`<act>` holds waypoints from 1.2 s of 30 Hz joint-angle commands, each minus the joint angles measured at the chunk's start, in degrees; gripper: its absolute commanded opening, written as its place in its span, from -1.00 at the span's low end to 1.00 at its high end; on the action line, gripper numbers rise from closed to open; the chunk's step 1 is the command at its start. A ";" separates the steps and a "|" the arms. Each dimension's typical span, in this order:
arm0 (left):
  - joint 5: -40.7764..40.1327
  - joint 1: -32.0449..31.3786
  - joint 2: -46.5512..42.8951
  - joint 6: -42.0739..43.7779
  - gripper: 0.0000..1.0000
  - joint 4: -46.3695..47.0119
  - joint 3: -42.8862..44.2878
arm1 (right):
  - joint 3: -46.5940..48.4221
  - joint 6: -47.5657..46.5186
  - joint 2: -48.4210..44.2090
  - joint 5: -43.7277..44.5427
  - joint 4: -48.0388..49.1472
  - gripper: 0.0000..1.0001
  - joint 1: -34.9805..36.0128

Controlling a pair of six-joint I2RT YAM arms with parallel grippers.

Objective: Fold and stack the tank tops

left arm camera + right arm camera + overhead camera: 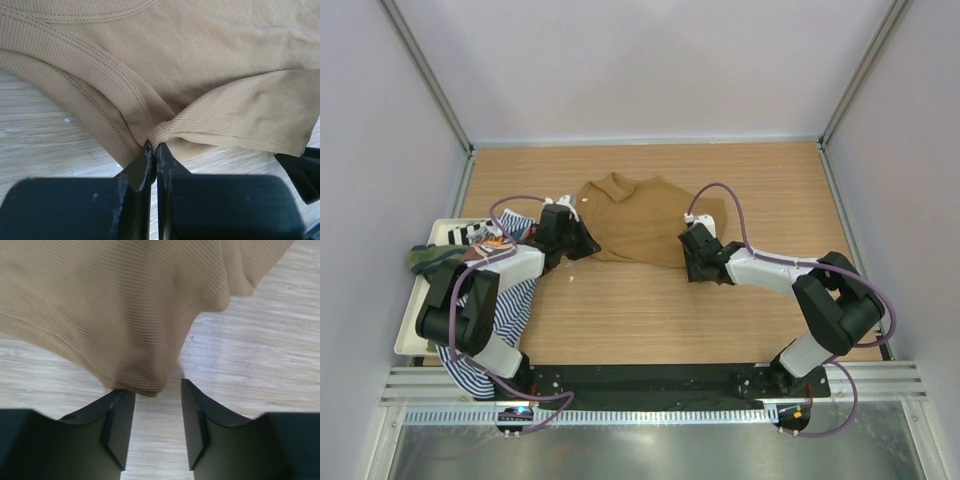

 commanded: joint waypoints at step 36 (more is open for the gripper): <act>-8.50 0.05 -28.03 5.19 -1.00 -17.32 35.32 | 51.61 -14.98 -14.79 18.12 -26.83 -0.98 0.41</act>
